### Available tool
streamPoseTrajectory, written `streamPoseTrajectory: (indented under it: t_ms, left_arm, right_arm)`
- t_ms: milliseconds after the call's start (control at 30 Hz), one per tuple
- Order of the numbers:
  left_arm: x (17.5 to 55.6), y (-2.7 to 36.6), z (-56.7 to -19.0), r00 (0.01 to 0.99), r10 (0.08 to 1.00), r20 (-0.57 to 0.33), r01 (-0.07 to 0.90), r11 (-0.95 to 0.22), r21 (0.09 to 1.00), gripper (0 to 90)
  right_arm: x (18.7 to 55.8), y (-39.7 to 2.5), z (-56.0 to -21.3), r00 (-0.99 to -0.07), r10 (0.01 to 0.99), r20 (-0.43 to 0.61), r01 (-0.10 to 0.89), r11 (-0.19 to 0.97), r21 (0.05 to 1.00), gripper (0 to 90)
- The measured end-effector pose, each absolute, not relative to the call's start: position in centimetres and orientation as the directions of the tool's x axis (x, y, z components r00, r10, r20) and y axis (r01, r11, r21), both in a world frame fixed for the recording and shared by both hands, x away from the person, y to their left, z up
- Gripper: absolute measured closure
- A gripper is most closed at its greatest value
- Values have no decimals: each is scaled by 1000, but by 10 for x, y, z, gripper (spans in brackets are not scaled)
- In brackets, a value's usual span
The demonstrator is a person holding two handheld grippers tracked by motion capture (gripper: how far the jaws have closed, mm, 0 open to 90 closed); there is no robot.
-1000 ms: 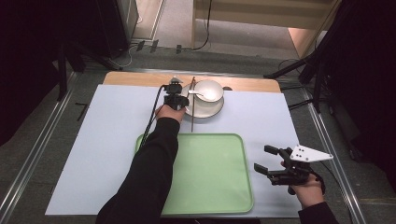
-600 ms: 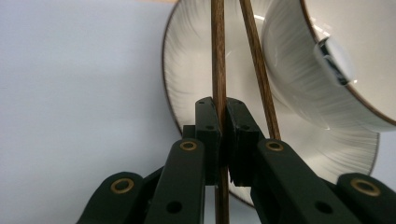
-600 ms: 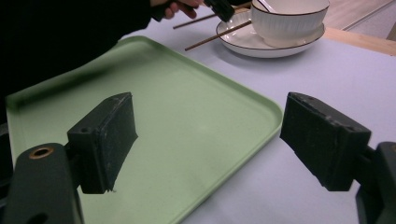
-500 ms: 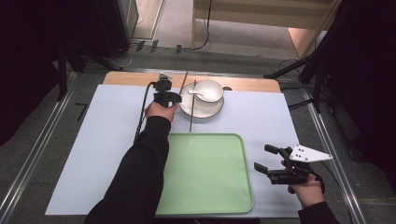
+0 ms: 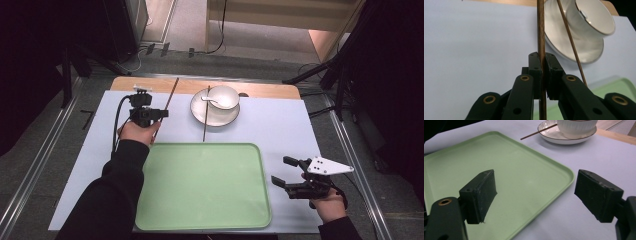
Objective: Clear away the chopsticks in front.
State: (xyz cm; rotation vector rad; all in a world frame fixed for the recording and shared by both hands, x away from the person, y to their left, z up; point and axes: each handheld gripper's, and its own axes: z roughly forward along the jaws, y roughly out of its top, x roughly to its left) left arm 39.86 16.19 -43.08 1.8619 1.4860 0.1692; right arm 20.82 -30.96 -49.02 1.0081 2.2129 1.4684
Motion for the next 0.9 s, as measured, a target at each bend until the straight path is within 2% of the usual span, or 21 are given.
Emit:
streamPoseTrajectory:
  t_ms: [300, 533, 900]
  left_arm:
    - [338, 170, -443, 362, 868, -341, 801, -103, 589, 858]
    - [283, 174, -475, 356, 866, -351, 839, -130, 529, 858]
    - [254, 178, -498, 319, 882, -347, 879, -138, 456, 856]
  right_arm:
    - [209, -307, -488, -712, 691, 130, 388, 231, 892, 180]
    - [210, -305, -487, -718, 684, 130, 384, 233, 893, 180]
    - [211, -304, -486, -725, 675, 135, 382, 231, 895, 178]
